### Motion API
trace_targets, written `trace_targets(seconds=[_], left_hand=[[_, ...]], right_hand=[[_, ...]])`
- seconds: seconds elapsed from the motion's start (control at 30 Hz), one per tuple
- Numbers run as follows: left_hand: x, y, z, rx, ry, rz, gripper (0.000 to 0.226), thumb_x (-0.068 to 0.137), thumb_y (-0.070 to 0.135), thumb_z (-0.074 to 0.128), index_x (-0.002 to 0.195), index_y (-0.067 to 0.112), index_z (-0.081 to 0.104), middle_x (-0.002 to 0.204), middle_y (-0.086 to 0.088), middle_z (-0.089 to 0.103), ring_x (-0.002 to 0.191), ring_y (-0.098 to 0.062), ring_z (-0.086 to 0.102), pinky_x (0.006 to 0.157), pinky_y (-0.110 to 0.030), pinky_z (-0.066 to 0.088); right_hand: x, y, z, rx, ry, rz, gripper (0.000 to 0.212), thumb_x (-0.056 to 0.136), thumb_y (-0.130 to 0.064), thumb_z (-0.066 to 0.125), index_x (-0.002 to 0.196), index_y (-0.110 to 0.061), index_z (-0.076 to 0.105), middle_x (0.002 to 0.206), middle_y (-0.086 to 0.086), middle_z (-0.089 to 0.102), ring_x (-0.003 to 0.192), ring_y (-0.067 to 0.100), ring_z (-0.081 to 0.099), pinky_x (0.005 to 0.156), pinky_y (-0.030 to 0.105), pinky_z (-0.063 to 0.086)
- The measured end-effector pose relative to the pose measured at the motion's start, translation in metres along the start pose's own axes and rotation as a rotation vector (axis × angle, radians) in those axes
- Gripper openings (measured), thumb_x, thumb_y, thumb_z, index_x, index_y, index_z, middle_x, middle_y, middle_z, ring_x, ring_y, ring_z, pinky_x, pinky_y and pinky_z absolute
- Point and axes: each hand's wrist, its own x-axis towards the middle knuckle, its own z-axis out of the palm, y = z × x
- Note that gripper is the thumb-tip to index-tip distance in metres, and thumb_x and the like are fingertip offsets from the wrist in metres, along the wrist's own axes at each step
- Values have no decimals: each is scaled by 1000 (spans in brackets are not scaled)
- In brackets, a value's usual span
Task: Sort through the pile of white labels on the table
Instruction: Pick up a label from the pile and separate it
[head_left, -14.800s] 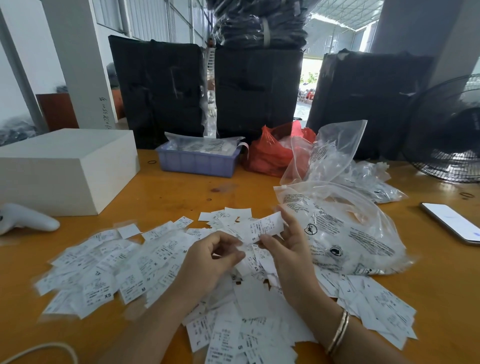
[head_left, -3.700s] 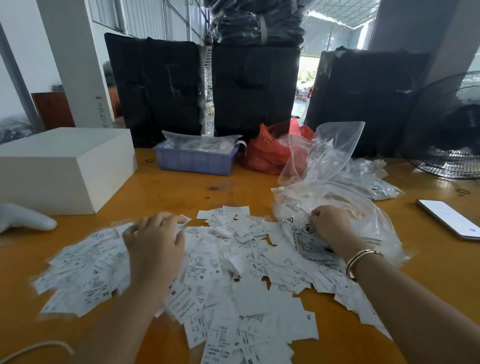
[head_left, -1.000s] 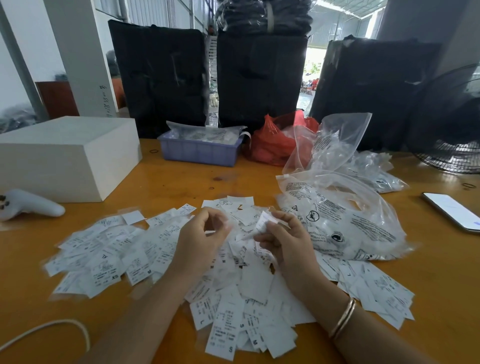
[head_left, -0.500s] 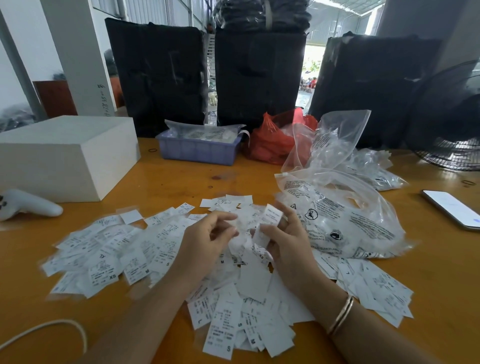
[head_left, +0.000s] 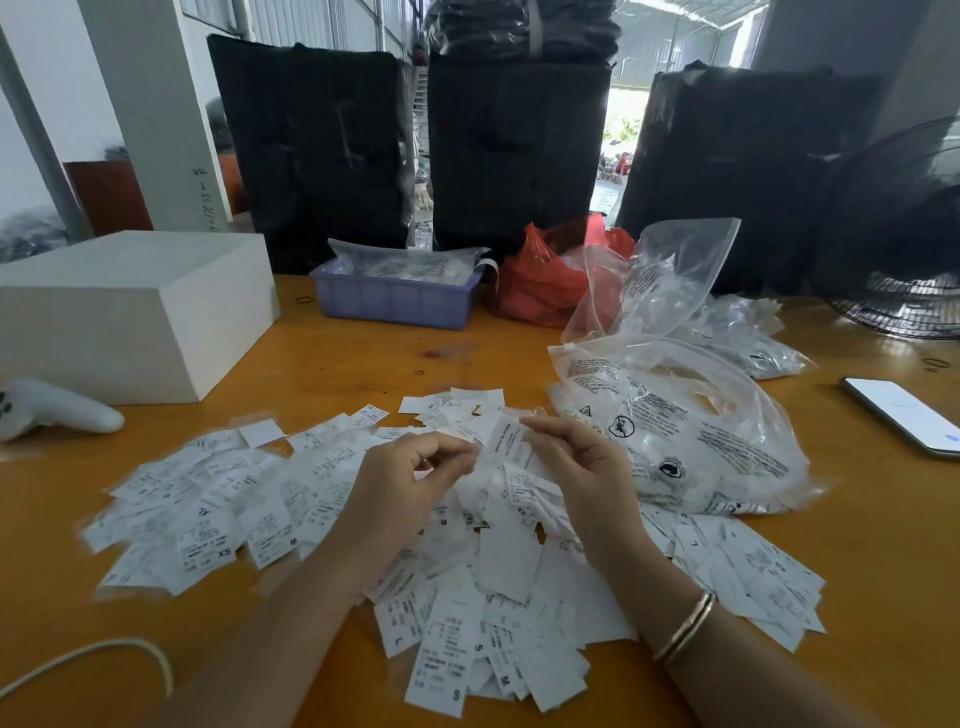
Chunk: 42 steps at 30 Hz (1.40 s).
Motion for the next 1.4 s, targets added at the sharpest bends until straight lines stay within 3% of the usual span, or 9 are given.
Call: trace_targets(seconds=[0.23, 0.37, 0.63, 0.9, 0.97, 1.1, 1.23, 1.33, 1.4], left_hand=[[1, -2, -5, 44, -73, -5, 11, 76, 46, 61, 87, 48, 63, 88, 34, 65, 84, 7, 60, 74, -8, 47], [1, -4, -4, 45, -109, -33, 16, 80, 34, 68, 86, 48, 65, 87, 32, 67, 80, 5, 61, 71, -8, 48], [1, -6, -2, 47, -102, -20, 14, 77, 39, 67, 81, 52, 64, 86, 37, 65, 83, 7, 62, 72, -4, 47], [2, -2, -4, -7, -115, -78, 11, 71, 49, 60, 80, 46, 64, 78, 29, 68, 75, 4, 66, 62, -7, 48], [2, -2, -3, -19, -127, -82, 15, 69, 52, 60, 80, 43, 66, 80, 27, 69, 76, -2, 67, 66, -13, 52], [0, -2, 0, -37, -180, -88, 13, 71, 50, 63, 79, 41, 68, 80, 23, 70, 75, 4, 65, 65, -7, 46], [0, -1, 2, -92, -94, -114, 14, 72, 47, 63, 79, 37, 69, 77, 19, 70, 70, 2, 65, 61, -9, 47], [2, -3, 1, -116, 23, -138, 1, 80, 35, 68, 81, 34, 69, 80, 22, 70, 72, 3, 65, 63, -8, 48], [2, -4, 1, -101, 34, -133, 7, 83, 26, 69, 83, 33, 68, 83, 25, 69, 76, 5, 64, 65, -7, 48]], right_hand=[[5, 0, -11, -252, -54, -222, 28, 87, -4, 63, 90, -32, 69, 79, -16, 65, 76, -2, 58, 66, 10, 44], [7, 0, -12, -226, -52, -215, 30, 87, -8, 63, 89, -38, 68, 83, -20, 66, 78, -1, 58, 68, 13, 45], [8, -2, -14, -296, -174, -208, 26, 85, -13, 64, 89, -39, 68, 84, -17, 67, 83, 4, 61, 78, 16, 47], [7, -1, -14, -421, -298, -223, 29, 85, -9, 66, 92, -38, 66, 77, -26, 60, 75, -1, 55, 73, 12, 43], [6, -1, -13, -439, -323, -214, 26, 86, -11, 66, 94, -35, 68, 74, -23, 59, 74, -1, 54, 73, 13, 44], [3, -1, -7, -454, -356, -211, 30, 89, -12, 64, 105, -36, 64, 77, -15, 57, 77, -2, 53, 72, 11, 41], [1, -1, 0, -360, -200, -157, 39, 92, -12, 57, 110, -45, 48, 76, -20, 57, 72, 1, 54, 67, 20, 47], [2, 0, -2, -289, -39, -90, 28, 90, -10, 60, 96, -37, 57, 77, -4, 64, 73, 21, 61, 67, 33, 53], [2, 2, -2, -316, -40, -76, 26, 88, -8, 63, 86, -34, 63, 76, -5, 67, 72, 20, 63, 66, 28, 55]])
